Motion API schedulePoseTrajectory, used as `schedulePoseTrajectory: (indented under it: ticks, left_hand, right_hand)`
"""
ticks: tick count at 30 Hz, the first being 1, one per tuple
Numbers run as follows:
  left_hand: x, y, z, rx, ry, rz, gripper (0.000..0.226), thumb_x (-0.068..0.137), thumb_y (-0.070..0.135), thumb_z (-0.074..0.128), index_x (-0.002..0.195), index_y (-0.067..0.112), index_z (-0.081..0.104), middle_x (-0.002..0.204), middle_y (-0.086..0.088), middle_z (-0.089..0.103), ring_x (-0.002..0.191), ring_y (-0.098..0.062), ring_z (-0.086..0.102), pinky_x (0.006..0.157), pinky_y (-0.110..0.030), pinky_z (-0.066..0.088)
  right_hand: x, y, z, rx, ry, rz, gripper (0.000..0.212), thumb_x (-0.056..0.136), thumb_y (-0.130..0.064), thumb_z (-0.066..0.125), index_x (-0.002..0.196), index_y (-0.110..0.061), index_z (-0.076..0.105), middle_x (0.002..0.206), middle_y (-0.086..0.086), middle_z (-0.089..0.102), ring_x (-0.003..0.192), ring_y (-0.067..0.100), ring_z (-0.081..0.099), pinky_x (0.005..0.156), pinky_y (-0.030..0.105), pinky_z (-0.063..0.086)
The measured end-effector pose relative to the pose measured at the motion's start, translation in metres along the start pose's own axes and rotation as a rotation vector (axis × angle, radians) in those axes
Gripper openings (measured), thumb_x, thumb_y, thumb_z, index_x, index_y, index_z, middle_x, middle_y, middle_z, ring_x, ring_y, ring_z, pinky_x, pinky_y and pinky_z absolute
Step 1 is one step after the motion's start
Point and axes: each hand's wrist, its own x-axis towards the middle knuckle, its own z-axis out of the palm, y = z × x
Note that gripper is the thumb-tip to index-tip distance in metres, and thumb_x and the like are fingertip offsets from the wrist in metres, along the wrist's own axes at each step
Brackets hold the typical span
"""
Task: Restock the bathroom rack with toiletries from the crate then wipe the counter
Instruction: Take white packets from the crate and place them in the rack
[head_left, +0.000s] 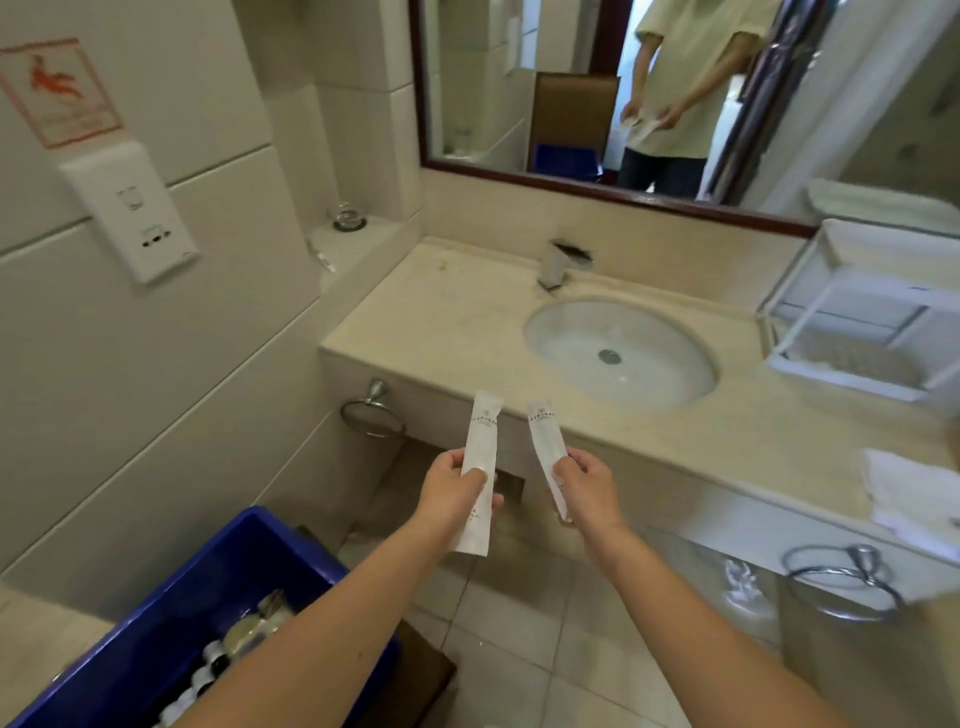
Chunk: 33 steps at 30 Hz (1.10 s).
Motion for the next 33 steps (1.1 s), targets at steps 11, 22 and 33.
schedulePoseTrajectory:
  ticks: [11, 22, 33]
  left_hand:
    - [-0.021, 0.017, 0.184, 0.135, -0.086, 0.109, 0.029, 0.090, 0.019, 0.052, 0.119, 0.017, 0.051, 0.082, 0.001, 0.071, 0.071, -0.013, 0.062, 0.054, -0.025, 0.046]
    - [-0.040, 0.026, 0.326, 0.283, -0.168, 0.180, 0.026, 0.090, 0.023, 0.049, 0.114, 0.017, 0.055, 0.085, -0.002, 0.065, 0.067, -0.011, 0.060, 0.046, -0.019, 0.041]
    - [0.005, 0.037, 0.405, 0.384, -0.258, 0.135, 0.037, 0.087, 0.015, 0.046, 0.114, -0.007, 0.055, 0.088, -0.007, 0.057, 0.060, -0.016, 0.048, 0.048, -0.022, 0.036]
  right_hand:
    - [0.012, 0.005, -0.189, 0.053, 0.129, 0.016, 0.035, 0.091, -0.014, 0.044, 0.123, -0.018, 0.056, 0.102, 0.009, 0.059, 0.074, 0.022, 0.052, 0.049, 0.025, 0.037]
    - [0.012, 0.014, -0.322, 0.106, 0.305, 0.003, 0.036, 0.094, -0.017, 0.045, 0.129, -0.015, 0.055, 0.105, 0.006, 0.058, 0.073, 0.013, 0.050, 0.054, 0.025, 0.037]
    - [0.046, 0.022, -0.380, 0.235, 0.254, 0.110, 0.034, 0.093, -0.007, 0.044, 0.122, -0.023, 0.048, 0.100, 0.002, 0.068, 0.080, 0.015, 0.057, 0.053, 0.024, 0.043]
